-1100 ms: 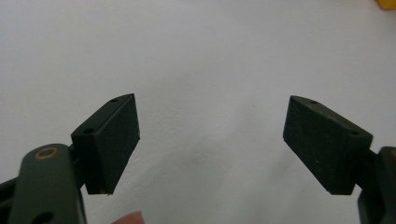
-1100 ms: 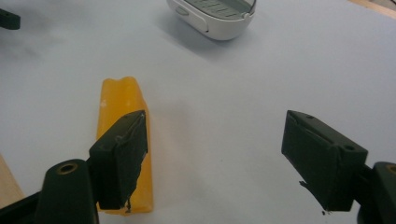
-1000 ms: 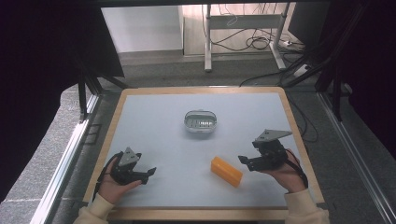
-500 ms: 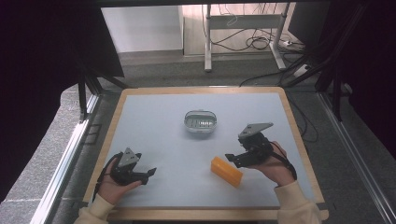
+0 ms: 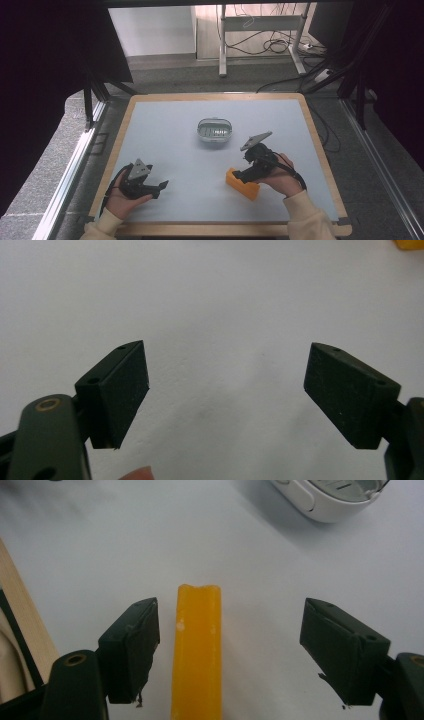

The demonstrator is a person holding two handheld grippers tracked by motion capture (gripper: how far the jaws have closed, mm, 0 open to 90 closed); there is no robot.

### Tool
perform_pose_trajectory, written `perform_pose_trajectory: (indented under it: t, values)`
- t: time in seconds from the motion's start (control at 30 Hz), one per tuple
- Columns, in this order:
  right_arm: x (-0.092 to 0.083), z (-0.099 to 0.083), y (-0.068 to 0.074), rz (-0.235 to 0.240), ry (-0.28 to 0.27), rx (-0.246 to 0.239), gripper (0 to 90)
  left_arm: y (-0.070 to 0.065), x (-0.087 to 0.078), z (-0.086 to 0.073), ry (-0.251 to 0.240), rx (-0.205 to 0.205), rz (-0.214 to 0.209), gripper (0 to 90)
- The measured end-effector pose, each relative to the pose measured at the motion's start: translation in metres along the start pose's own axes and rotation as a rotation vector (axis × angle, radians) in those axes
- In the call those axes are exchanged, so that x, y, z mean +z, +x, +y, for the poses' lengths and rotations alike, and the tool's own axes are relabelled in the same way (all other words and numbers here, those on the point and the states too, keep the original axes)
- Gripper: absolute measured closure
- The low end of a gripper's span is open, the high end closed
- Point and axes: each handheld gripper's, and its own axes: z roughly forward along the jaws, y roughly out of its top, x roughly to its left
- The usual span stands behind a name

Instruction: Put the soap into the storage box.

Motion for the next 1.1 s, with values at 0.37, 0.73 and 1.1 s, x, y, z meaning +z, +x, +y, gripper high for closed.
perform_pose_trajectory:
  t: [0.37,0.73,1.1]
  values:
    - [0.022,-0.002,0.012,-0.017,0.115,-0.021,26.2,0.000,0.000,0.000,0.001,0.004,0.002,18.0]
    - [0.044,-0.010,0.015,-0.031,0.256,-0.047,41.7,0.000,0.001,-0.001,0.006,0.006,0.002,17.5]
    - [0.053,-0.013,0.017,-0.008,0.321,-0.055,60.9,0.001,0.002,-0.001,0.011,0.008,0.005,17.3]
